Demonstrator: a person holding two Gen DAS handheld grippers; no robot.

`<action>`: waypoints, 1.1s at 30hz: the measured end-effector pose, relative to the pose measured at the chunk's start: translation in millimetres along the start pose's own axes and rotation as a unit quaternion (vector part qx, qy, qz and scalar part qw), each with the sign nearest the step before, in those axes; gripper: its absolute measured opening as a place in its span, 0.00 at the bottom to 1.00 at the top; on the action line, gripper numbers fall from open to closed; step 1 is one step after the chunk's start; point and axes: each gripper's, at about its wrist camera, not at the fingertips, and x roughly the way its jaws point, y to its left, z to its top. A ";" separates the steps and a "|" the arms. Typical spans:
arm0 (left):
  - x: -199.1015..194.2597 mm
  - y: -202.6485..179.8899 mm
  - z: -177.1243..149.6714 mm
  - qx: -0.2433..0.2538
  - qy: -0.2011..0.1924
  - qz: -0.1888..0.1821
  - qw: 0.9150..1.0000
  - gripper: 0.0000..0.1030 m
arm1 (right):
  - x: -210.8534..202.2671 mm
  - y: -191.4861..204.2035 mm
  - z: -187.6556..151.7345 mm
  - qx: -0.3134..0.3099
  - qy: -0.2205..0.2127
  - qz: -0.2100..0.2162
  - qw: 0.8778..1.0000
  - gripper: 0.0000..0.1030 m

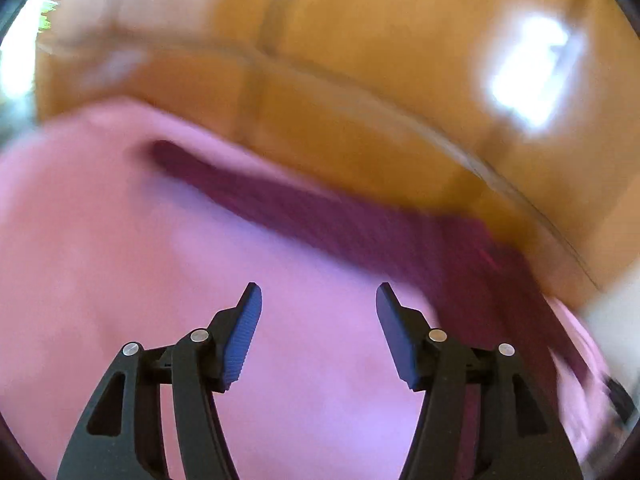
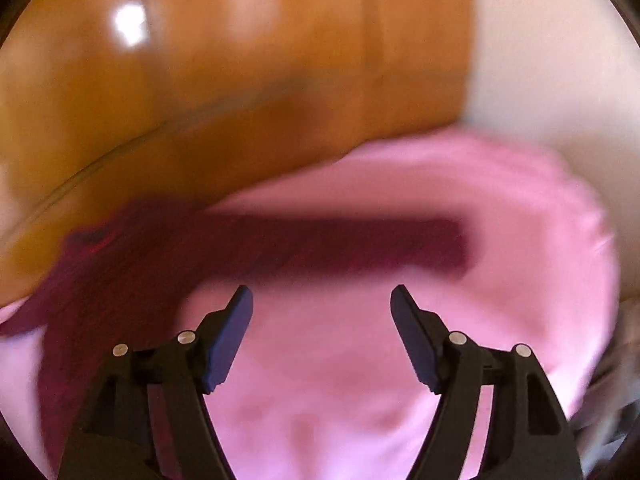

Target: Fold small clothes

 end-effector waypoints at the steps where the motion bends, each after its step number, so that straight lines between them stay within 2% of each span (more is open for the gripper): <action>1: 5.6 -8.2 -23.3 0.005 0.029 -0.034 0.999 0.56 | 2.1 7.1 -17.3 -0.002 0.025 0.038 0.999 0.69; 2: 9.5 -12.6 -39.6 0.004 0.046 -0.058 0.997 0.56 | 4.5 16.7 -38.9 -0.005 0.054 0.078 0.995 0.68; 4: 18.8 -25.8 -82.3 -0.015 0.096 -0.126 0.987 0.56 | 10.6 26.9 -65.1 -0.006 0.094 0.124 0.988 0.65; 5: 21.4 -31.5 -98.0 -0.024 0.111 -0.151 0.982 0.56 | 13.1 31.0 -77.3 -0.002 0.111 0.143 0.983 0.61; 6: 23.6 -39.5 -116.7 -0.030 0.123 -0.171 0.977 0.56 | 17.5 34.7 -90.2 0.000 0.132 0.164 0.978 0.57; 9: 29.9 -51.2 -141.9 -0.063 0.140 -0.216 0.964 0.56 | 23.5 42.6 -115.1 0.007 0.167 0.210 0.963 0.54; 11: 31.3 -61.7 -149.7 -0.075 0.138 -0.234 0.959 0.56 | 22.4 49.2 -123.4 -0.005 0.167 0.201 0.965 0.53; 12: 34.5 -65.2 -147.3 -0.076 0.138 -0.236 0.959 0.56 | 25.2 47.1 -122.8 -0.005 0.167 0.199 0.966 0.48; 13: 41.0 -66.0 -140.2 -0.073 0.141 -0.242 0.957 0.41 | 24.7 47.7 -122.5 -0.002 0.168 0.199 0.966 0.41; 14: 40.4 -75.7 -144.7 -0.063 0.145 -0.239 0.958 0.24 | 21.4 50.9 -121.8 -0.004 0.169 0.199 0.965 0.30; 15: 40.3 -81.8 -141.9 -0.048 0.146 -0.225 0.962 0.16 | 17.7 60.7 -123.9 -0.013 0.168 0.194 0.966 0.25; 16: 41.1 -81.4 -134.9 -0.049 0.145 -0.224 0.963 0.14 | 12.9 65.3 -121.4 -0.028 0.164 0.186 0.968 0.22; 19: 22.2 -80.4 -106.9 -0.031 0.131 -0.218 0.967 0.12 | -11.5 84.5 -110.7 -0.074 0.135 0.177 0.972 0.14; 22: -15.8 -75.1 -78.0 -0.008 0.108 -0.220 0.969 0.10 | -42.3 101.7 -91.0 -0.092 0.096 0.195 0.972 0.12; 25: -52.9 -66.4 -61.7 0.023 0.104 -0.208 0.972 0.10 | -76.1 110.1 -93.4 -0.122 0.074 0.208 0.968 0.11; 29: -80.2 -52.7 -80.5 0.045 0.126 -0.195 0.971 0.10 | -91.0 107.0 -127.2 -0.156 0.098 0.204 0.962 0.11; 31: -82.7 -47.0 -101.8 0.062 0.139 -0.171 0.973 0.14 | -87.5 95.5 -154.3 -0.157 0.125 0.188 0.962 0.11; 32: -78.9 -43.0 -111.7 0.059 0.147 -0.165 0.974 0.15 | -83.1 89.6 -164.5 -0.151 0.136 0.185 0.962 0.13; 33: -74.4 -35.6 -124.4 0.059 0.150 -0.160 0.974 0.15 | -78.8 84.3 -173.1 -0.146 0.142 0.182 0.962 0.18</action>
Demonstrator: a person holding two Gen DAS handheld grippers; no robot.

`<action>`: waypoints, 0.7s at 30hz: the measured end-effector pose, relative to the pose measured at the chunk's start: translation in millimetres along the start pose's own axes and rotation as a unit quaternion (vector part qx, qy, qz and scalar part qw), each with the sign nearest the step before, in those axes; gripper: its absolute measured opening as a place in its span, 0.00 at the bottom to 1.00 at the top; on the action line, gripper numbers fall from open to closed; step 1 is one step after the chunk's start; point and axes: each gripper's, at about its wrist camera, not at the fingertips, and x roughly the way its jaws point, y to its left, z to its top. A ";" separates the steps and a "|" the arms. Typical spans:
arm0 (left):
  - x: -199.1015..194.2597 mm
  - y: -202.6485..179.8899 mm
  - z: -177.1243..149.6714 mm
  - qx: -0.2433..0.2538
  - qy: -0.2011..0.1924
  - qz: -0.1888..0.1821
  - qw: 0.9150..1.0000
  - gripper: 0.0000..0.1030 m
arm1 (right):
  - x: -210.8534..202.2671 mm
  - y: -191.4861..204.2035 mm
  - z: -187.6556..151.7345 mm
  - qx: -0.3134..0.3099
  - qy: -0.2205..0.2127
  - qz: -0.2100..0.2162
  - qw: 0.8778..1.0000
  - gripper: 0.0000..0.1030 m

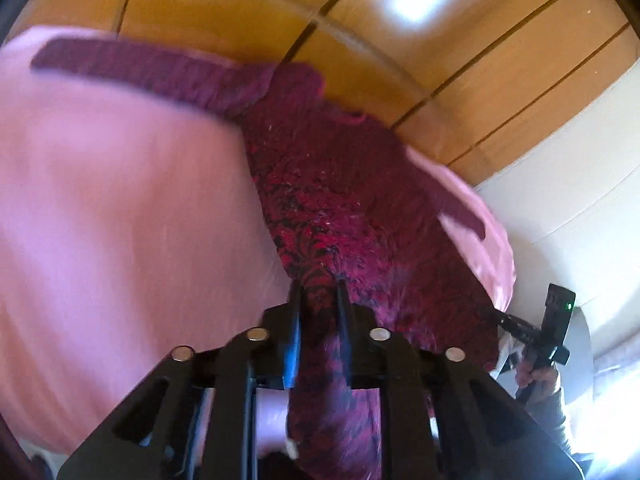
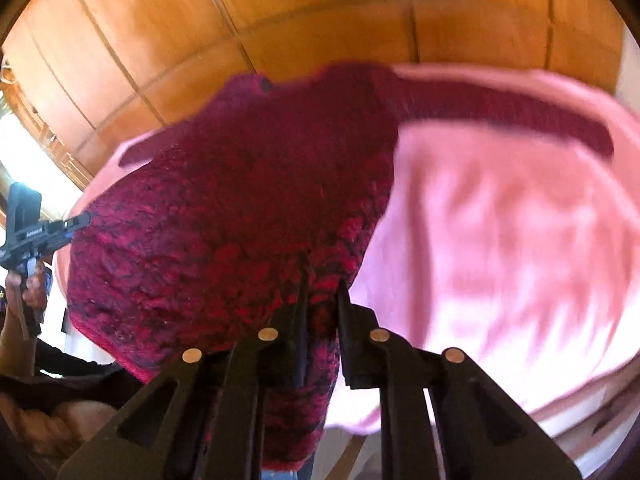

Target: Fold small clothes

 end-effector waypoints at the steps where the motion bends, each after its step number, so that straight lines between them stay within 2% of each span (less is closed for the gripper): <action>1: 4.4 5.9 -6.5 -0.008 0.000 0.009 1.000 0.16 | 4.2 -3.8 -4.2 0.008 0.004 0.001 1.000 0.22; 2: 7.6 16.3 -16.3 -0.026 0.004 0.002 1.000 0.20 | 8.1 -7.5 -10.1 0.020 0.011 0.005 1.000 0.33; 4: 11.0 26.0 -30.1 -0.052 0.003 -0.019 0.998 0.54 | 17.1 -15.7 -19.2 0.049 0.016 0.014 0.999 0.45; 6: 15.0 28.1 -43.3 -0.052 -0.004 -0.011 0.999 0.57 | 22.4 -14.0 -29.3 0.062 0.027 0.026 0.997 0.48; 8: 26.0 28.6 -52.7 -0.055 0.007 -0.020 0.998 0.57 | 32.9 -10.6 -33.4 0.068 0.041 0.035 0.996 0.47; 9: 30.8 26.3 -55.6 -0.053 0.011 -0.023 0.998 0.40 | 39.4 -5.0 -35.1 0.067 0.042 0.034 0.996 0.39; 10: 33.7 22.6 -59.6 -0.039 0.018 -0.011 0.999 0.16 | 42.6 1.5 -34.6 0.058 0.042 0.028 0.997 0.32; 11: 36.0 18.4 -59.8 -0.018 0.020 0.011 1.000 0.13 | 40.7 3.0 -32.8 0.055 0.041 0.029 0.997 0.21; 12: 34.3 16.6 -59.7 -0.013 0.016 0.009 1.000 0.10 | 37.9 3.7 -31.7 0.054 0.038 0.029 0.997 0.18; 16: 18.6 19.0 -61.3 0.013 0.012 0.036 0.999 0.07 | 1.8 22.3 -30.8 0.006 0.004 0.020 1.000 0.15; 19: 22.4 23.4 -68.2 0.010 0.033 0.053 0.998 0.07 | 9.1 21.5 -44.1 -0.003 0.040 0.004 0.999 0.14; 21: 22.1 22.7 -68.5 0.004 0.037 0.053 0.998 0.08 | 28.7 19.6 -58.4 0.007 0.081 -0.004 0.997 0.14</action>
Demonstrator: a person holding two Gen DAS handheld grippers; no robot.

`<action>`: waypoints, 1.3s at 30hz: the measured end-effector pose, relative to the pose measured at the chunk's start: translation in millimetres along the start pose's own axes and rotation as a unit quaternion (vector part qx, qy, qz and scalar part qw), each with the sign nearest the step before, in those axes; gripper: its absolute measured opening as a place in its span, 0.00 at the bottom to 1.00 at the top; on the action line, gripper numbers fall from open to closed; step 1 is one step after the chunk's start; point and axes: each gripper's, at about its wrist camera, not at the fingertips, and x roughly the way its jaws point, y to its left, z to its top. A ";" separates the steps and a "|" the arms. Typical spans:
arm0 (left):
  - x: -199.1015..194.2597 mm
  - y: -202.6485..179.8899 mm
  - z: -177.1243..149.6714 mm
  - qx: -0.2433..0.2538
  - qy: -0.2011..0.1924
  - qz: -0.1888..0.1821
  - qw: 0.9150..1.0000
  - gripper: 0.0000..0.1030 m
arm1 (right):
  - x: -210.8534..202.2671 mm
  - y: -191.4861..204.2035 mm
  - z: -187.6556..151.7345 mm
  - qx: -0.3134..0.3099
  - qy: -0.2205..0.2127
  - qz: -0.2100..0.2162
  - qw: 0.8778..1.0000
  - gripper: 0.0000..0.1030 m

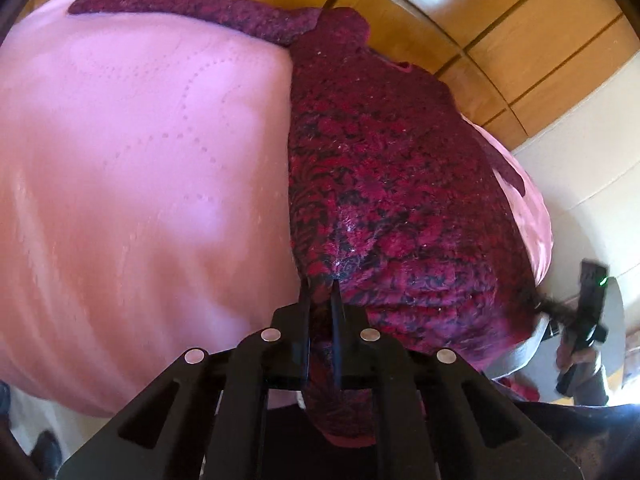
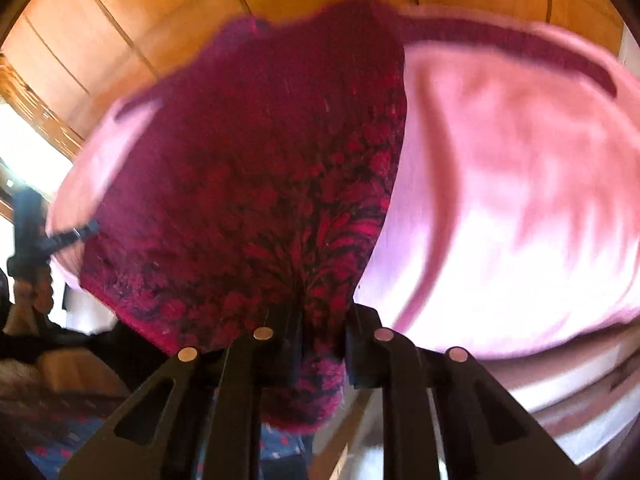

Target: Fold small clothes

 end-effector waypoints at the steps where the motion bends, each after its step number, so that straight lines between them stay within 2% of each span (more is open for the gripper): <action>1: -2.6 -5.7 3.8 0.004 -0.004 0.000 1.000 0.11 | 3.0 0.8 -0.8 0.005 0.006 -0.001 1.000 0.14; 2: -7.1 -8.7 8.0 0.004 -0.015 0.007 1.000 0.11 | 2.8 1.7 -0.3 0.008 0.002 -0.001 1.000 0.16; 3: -12.3 -13.4 13.9 0.008 -0.032 0.010 0.999 0.13 | 0.7 -1.1 2.8 0.026 -0.003 0.013 1.000 0.26; 5: -17.0 -22.5 27.0 0.019 -0.052 -0.012 0.998 0.36 | -5.6 -9.1 9.1 0.046 -0.010 0.018 0.999 0.41; 6: -18.0 -28.4 35.2 0.023 -0.070 -0.016 0.997 0.53 | -11.8 -13.2 17.3 0.050 -0.027 0.009 0.998 0.41; 7: -15.2 -34.1 44.5 0.027 -0.085 -0.017 0.996 0.56 | -18.9 -22.1 22.3 0.054 -0.035 0.009 0.998 0.41; 9: -1.7 -46.3 62.0 0.038 -0.090 -0.017 0.995 0.56 | -28.5 -40.4 42.4 0.094 -0.070 0.017 0.993 0.45; 12: 23.9 -68.0 84.1 0.055 -0.099 -0.011 0.993 0.56 | -36.0 -81.5 78.1 0.175 -0.128 0.022 0.976 0.48; 14: 41.5 -80.3 91.8 0.067 -0.088 -0.024 0.994 0.56 | -39.1 -114.9 101.6 0.234 -0.163 0.032 0.958 0.48; 16: 65.1 -92.4 94.8 0.086 -0.073 -0.011 0.994 0.56 | -37.8 -155.8 124.5 0.309 -0.201 0.046 0.928 0.48; 19: 90.5 -99.5 93.2 0.107 -0.044 -0.005 0.993 0.56 | -29.1 -209.0 159.7 0.395 -0.236 0.054 0.886 0.47; 21: 99.7 -101.0 90.0 0.117 -0.037 0.009 0.992 0.56 | -24.2 -234.0 180.3 0.429 -0.247 0.053 0.867 0.46; 23: 102.5 -97.9 88.5 0.117 -0.037 0.008 0.992 0.57 | -22.8 -257.5 197.5 0.452 -0.255 0.033 0.854 0.46; 25: 102.8 -93.7 88.7 0.111 -0.034 0.005 0.993 0.57 | -17.6 -287.6 215.6 0.486 -0.265 0.027 0.833 0.46; 27: 104.7 -91.6 90.5 0.100 -0.032 0.000 0.995 0.57 | -13.6 -299.0 233.0 0.501 -0.272 0.023 0.821 0.46; 28: 105.6 -90.8 91.3 0.097 -0.031 -0.001 0.995 0.57 | -14.6 -304.0 240.5 0.503 -0.274 0.018 0.820 0.45; 29: 106.4 -90.1 91.9 0.095 -0.030 -0.001 0.995 0.57 | -16.8 -307.8 248.6 0.502 -0.274 0.010 0.821 0.35; 30: 106.8 -89.2 92.1 0.094 -0.031 -0.001 0.995 0.57 | -17.8 -303.6 262.1 0.494 -0.270 -0.009 0.826 0.12; 32: 105.4 -88.8 89.8 0.097 -0.033 -0.001 0.995 0.57 | -33.6 -284.9 277.5 0.460 -0.270 -0.054 0.844 0.11; 34: 105.5 -88.8 88.5 0.096 -0.035 -0.001 0.995 0.57 | -65.5 -262.4 273.8 0.393 -0.302 -0.115 0.861 0.10; 35: 105.3 -87.5 87.9 0.092 -0.036 -0.004 0.995 0.57 | -75.8 -260.0 261.2 0.373 -0.314 -0.141 0.862 0.10; 37: 105.2 -85.3 87.5 0.087 -0.038 -0.008 0.995 0.57 | -90.5 -251.7 234.1 0.354 -0.328 -0.196 0.854 0.10; 38: 105.3 -83.4 88.1 0.086 -0.038 -0.011 0.995 0.57 | -85.7 -256.5 225.4 0.359 -0.315 -0.218 0.851 0.10; 39: 105.1 -81.3 88.9 0.084 -0.039 -0.013 0.996 0.57 | -72.9 -266.9 218.4 0.372 -0.289 -0.219 0.854 0.10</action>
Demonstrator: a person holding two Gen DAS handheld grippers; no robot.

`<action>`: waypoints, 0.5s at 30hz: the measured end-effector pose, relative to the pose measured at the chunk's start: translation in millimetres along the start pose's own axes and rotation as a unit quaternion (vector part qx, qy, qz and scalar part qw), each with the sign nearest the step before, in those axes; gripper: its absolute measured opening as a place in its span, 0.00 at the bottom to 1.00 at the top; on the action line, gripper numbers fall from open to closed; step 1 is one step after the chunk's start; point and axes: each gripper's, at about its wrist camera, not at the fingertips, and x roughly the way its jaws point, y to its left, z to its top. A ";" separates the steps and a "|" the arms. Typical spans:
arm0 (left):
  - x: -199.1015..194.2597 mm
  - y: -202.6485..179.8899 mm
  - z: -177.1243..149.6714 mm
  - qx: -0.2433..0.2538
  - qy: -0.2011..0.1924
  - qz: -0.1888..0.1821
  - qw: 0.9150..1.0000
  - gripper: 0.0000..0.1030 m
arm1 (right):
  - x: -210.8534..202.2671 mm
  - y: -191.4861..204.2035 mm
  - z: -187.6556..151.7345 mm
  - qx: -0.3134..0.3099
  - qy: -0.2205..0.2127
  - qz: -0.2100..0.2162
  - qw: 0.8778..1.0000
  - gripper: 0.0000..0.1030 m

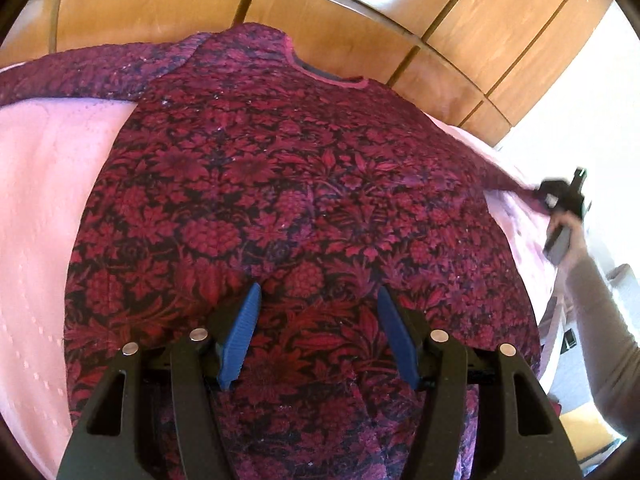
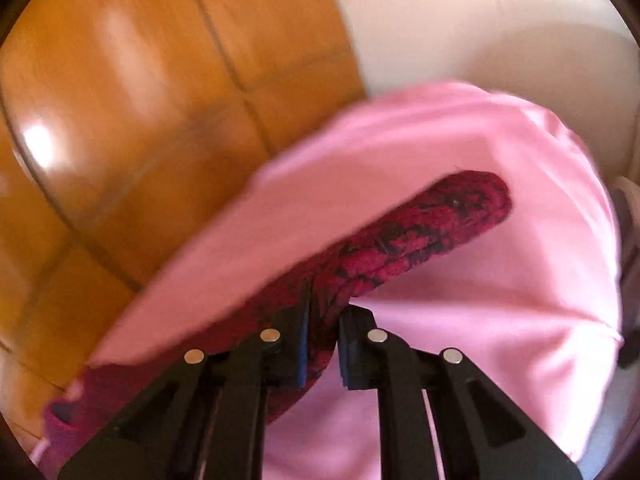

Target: Fold small clothes

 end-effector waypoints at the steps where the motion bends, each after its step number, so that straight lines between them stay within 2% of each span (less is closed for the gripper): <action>1: -0.9 1.8 0.2 0.000 0.000 -0.002 1.000 0.57 | 9.2 -8.8 -7.1 0.007 0.024 -0.002 1.000 0.11; 2: -2.3 3.3 0.5 0.001 0.001 -0.003 1.000 0.57 | 19.4 -13.9 -13.3 0.013 0.048 0.001 0.999 0.18; 3: -4.6 4.5 2.7 0.000 0.005 -0.006 1.000 0.57 | 24.7 -18.7 -19.6 0.023 0.061 -0.003 0.998 0.34; 4: -8.0 8.0 5.0 -0.007 0.005 -0.012 1.000 0.57 | 24.9 -17.4 -23.7 0.034 0.062 -0.002 0.998 0.42; 5: -12.5 12.2 8.1 -0.018 0.004 -0.020 1.000 0.57 | 21.1 -20.4 -23.8 0.042 0.058 0.002 0.997 0.57; 6: -21.7 22.4 14.0 -0.038 -0.006 -0.022 0.999 0.57 | 15.1 -21.6 -23.0 0.045 0.055 0.001 0.998 0.63; 9: -47.1 57.4 32.4 -0.085 -0.049 -0.017 0.995 0.57 | -12.6 -2.3 -26.2 0.025 0.037 -0.006 0.999 0.67; 11: -63.1 89.0 47.2 -0.113 -0.082 0.012 0.990 0.57 | -47.9 10.6 -38.1 -0.010 0.010 0.002 1.000 0.72; 13: -76.2 129.7 64.0 -0.143 -0.107 0.046 0.983 0.57 | -81.3 23.4 -60.7 -0.067 0.006 0.053 0.996 0.75; 15: -83.9 172.9 81.6 -0.182 -0.124 0.079 0.972 0.58 | -99.4 64.6 -90.3 -0.120 0.036 0.113 0.986 0.77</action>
